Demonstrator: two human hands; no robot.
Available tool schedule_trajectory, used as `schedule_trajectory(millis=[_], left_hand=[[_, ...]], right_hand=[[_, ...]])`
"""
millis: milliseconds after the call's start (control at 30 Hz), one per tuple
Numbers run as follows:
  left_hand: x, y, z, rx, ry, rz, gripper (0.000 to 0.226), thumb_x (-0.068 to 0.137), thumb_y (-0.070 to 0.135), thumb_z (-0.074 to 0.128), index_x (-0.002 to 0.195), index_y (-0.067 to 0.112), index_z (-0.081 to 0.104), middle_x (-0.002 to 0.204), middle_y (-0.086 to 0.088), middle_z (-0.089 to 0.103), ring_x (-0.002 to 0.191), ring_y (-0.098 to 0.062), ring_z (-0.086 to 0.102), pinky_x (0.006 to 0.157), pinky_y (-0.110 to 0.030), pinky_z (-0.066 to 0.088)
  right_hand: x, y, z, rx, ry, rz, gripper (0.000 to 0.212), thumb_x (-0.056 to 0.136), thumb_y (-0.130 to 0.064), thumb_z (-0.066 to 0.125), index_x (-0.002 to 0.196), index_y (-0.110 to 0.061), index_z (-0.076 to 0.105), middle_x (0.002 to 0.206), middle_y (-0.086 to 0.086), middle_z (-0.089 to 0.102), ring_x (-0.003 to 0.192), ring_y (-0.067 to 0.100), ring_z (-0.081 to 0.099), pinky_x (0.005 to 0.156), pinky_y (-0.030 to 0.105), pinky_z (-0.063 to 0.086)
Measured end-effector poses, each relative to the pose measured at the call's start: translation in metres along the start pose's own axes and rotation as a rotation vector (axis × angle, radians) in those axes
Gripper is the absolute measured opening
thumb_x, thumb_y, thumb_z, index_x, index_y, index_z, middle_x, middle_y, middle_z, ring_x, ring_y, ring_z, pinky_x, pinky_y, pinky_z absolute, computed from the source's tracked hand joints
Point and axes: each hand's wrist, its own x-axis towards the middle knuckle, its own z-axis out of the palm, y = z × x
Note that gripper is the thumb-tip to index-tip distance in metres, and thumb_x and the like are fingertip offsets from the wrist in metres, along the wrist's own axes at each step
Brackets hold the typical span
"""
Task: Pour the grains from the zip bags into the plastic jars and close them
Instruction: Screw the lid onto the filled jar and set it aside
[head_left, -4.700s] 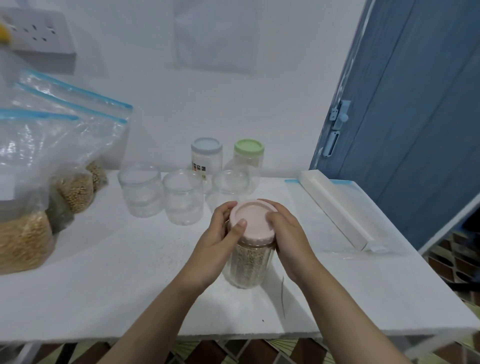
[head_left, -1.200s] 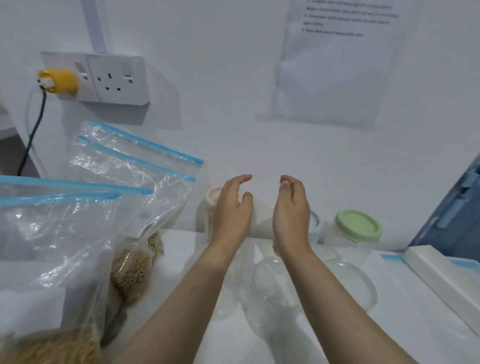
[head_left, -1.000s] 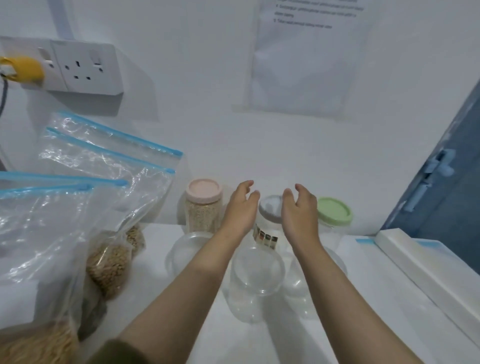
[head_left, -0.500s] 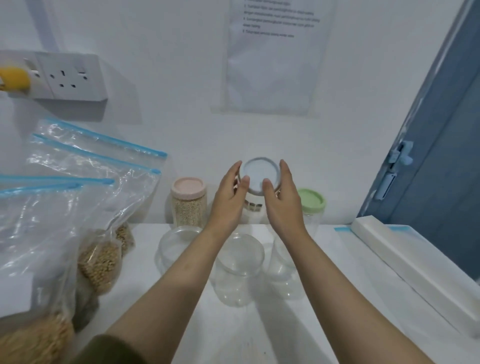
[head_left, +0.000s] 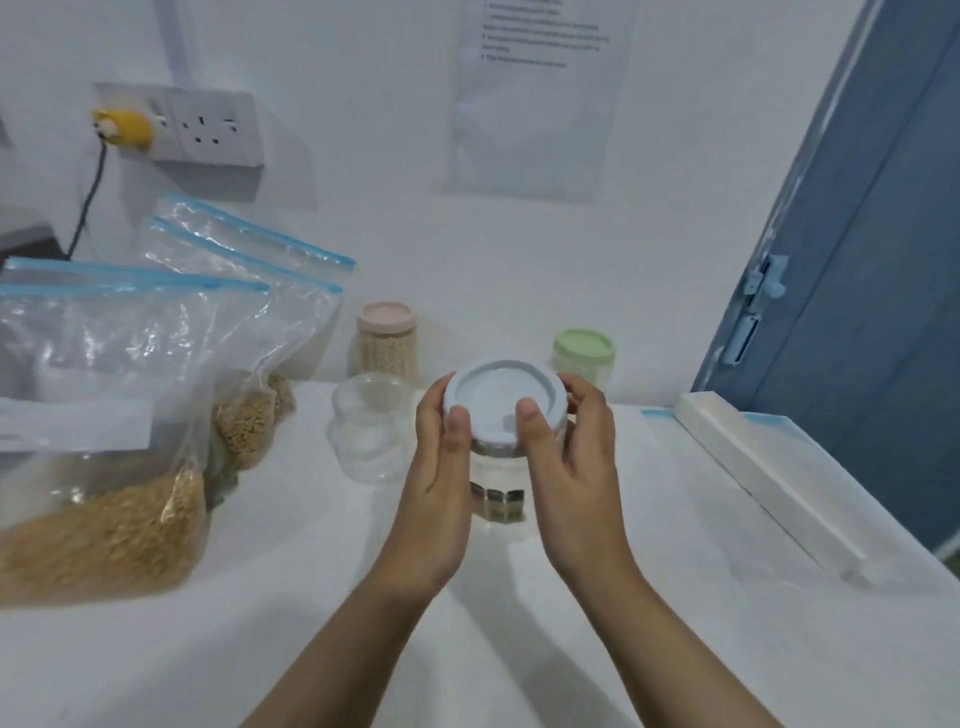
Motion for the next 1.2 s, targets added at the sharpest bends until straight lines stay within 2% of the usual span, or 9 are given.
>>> schedule_trajectory(millis=[167, 300, 500, 633, 733, 867, 1000, 1100, 1200], left_hand=[[-0.045, -0.032, -0.003, 0.01, 0.007, -0.106, 0.047, 0.096, 0.057, 0.027, 0.141, 0.045, 0.037, 0.131, 0.022, 0.057, 0.12, 0.004, 0.054, 0.1, -0.024, 0.044], [-0.062, -0.046, -0.003, -0.041, -0.015, -0.198, 0.045, 0.094, 0.057, 0.03, 0.136, 0.044, 0.04, 0.12, 0.022, 0.064, 0.116, -0.002, 0.06, 0.093, -0.025, 0.05], [-0.066, -0.051, 0.004, -0.032, -0.004, -0.219, 0.044, 0.093, 0.06, 0.03, 0.133, 0.045, 0.041, 0.118, 0.018, 0.065, 0.111, -0.003, 0.063, 0.089, -0.027, 0.053], [-0.06, -0.051, 0.004, -0.022, -0.026, -0.239, 0.05, 0.091, 0.061, 0.03, 0.134, 0.04, 0.043, 0.117, 0.022, 0.064, 0.111, 0.001, 0.061, 0.087, -0.022, 0.05], [-0.058, -0.053, -0.002, -0.006, -0.081, -0.252, 0.06, 0.086, 0.076, 0.032, 0.135, 0.043, 0.04, 0.119, 0.028, 0.061, 0.117, 0.002, 0.057, 0.09, -0.024, 0.049], [-0.057, -0.056, -0.009, 0.061, -0.161, -0.206, 0.1, 0.061, 0.091, 0.054, 0.143, 0.04, 0.029, 0.13, 0.027, 0.051, 0.122, 0.008, 0.049, 0.099, -0.021, 0.047], [-0.059, -0.057, -0.014, 0.098, -0.269, -0.179, 0.098, 0.065, 0.076, 0.07, 0.143, 0.047, 0.018, 0.134, 0.032, 0.042, 0.125, 0.012, 0.043, 0.093, -0.015, 0.047], [-0.062, -0.059, -0.014, 0.113, -0.259, -0.181, 0.095, 0.067, 0.076, 0.068, 0.142, 0.051, 0.016, 0.139, 0.032, 0.037, 0.13, 0.011, 0.038, 0.092, -0.016, 0.048], [-0.064, -0.059, -0.017, 0.123, -0.257, -0.176, 0.086, 0.072, 0.068, 0.068, 0.14, 0.05, 0.019, 0.143, 0.024, 0.036, 0.133, 0.004, 0.038, 0.091, -0.018, 0.049]], right_hand=[[-0.052, 0.023, -0.006, 0.032, -0.034, 0.162, 0.048, 0.083, -0.064, 0.047, 0.12, -0.033, 0.046, 0.122, -0.006, 0.049, 0.115, 0.009, 0.054, 0.099, 0.031, 0.047], [-0.072, 0.03, -0.006, 0.043, -0.057, 0.24, 0.019, 0.099, -0.046, 0.049, 0.114, -0.037, 0.044, 0.118, -0.008, 0.057, 0.108, 0.005, 0.058, 0.087, 0.02, 0.049], [-0.075, 0.03, -0.01, 0.068, -0.017, 0.29, 0.02, 0.103, -0.027, 0.045, 0.122, -0.023, 0.048, 0.104, -0.013, 0.063, 0.088, -0.01, 0.059, 0.068, 0.006, 0.043], [-0.06, 0.035, -0.018, 0.078, -0.047, 0.354, 0.028, 0.104, -0.023, 0.04, 0.122, -0.029, 0.06, 0.116, -0.011, 0.063, 0.106, -0.002, 0.057, 0.086, 0.013, 0.044], [-0.053, 0.036, -0.024, 0.044, -0.098, 0.384, 0.028, 0.105, -0.03, 0.039, 0.124, -0.032, 0.059, 0.122, -0.011, 0.058, 0.116, 0.003, 0.052, 0.097, 0.023, 0.041], [-0.053, 0.037, -0.033, 0.046, -0.09, 0.38, 0.028, 0.104, -0.048, 0.033, 0.113, -0.027, 0.049, 0.103, -0.012, 0.058, 0.097, 0.005, 0.055, 0.079, 0.02, 0.042], [-0.065, 0.047, -0.038, 0.075, -0.252, 0.388, 0.065, 0.079, -0.085, 0.04, 0.128, -0.043, 0.046, 0.126, -0.018, 0.057, 0.12, 0.003, 0.053, 0.103, 0.036, 0.045], [-0.065, 0.046, -0.042, 0.064, -0.209, 0.346, 0.053, 0.085, -0.071, 0.041, 0.129, -0.043, 0.05, 0.117, -0.026, 0.059, 0.109, -0.009, 0.055, 0.099, 0.029, 0.047], [-0.064, 0.046, -0.045, 0.025, -0.186, 0.319, 0.046, 0.087, -0.068, 0.035, 0.122, -0.041, 0.047, 0.111, -0.02, 0.059, 0.096, -0.008, 0.057, 0.086, 0.022, 0.049]])
